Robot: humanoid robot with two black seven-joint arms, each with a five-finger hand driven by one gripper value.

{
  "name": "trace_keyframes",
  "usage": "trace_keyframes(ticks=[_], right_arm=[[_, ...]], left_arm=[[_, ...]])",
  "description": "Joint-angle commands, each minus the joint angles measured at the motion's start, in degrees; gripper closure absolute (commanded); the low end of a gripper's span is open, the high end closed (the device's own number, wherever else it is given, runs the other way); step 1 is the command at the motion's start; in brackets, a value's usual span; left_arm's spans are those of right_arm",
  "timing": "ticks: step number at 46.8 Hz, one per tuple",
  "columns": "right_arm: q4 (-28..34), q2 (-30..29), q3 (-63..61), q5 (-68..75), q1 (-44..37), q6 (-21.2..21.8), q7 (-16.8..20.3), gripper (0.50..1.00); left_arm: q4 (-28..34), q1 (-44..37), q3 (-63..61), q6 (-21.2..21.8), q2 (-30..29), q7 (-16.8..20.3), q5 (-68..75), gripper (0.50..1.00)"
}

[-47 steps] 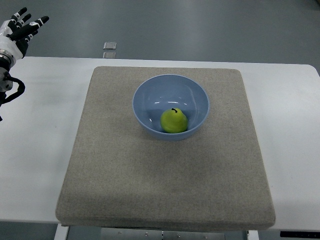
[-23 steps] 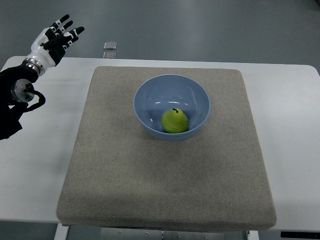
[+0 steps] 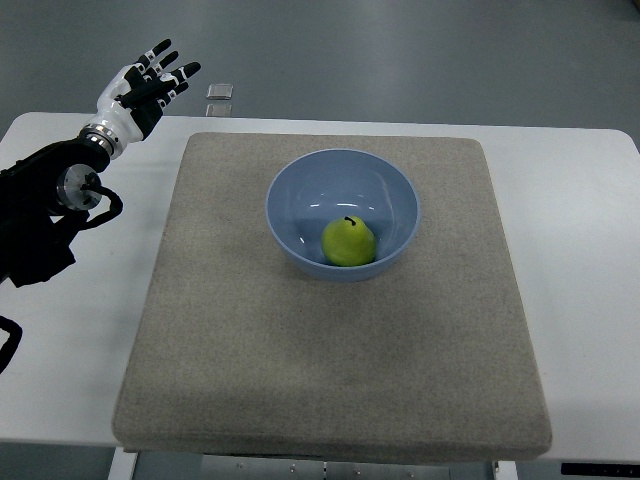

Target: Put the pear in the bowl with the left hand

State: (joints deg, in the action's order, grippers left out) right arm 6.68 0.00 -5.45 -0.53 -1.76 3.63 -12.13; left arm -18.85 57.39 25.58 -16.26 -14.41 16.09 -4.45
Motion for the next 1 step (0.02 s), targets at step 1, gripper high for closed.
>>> trace_keyframes(ticks=[1], right_arm=[[0.0, 0.0, 0.0, 0.1, 0.1, 0.1, 0.0, 0.574]], left_arm=[[0.0, 0.0, -0.1, 0.2, 0.5, 0.1, 0.1, 0.508]])
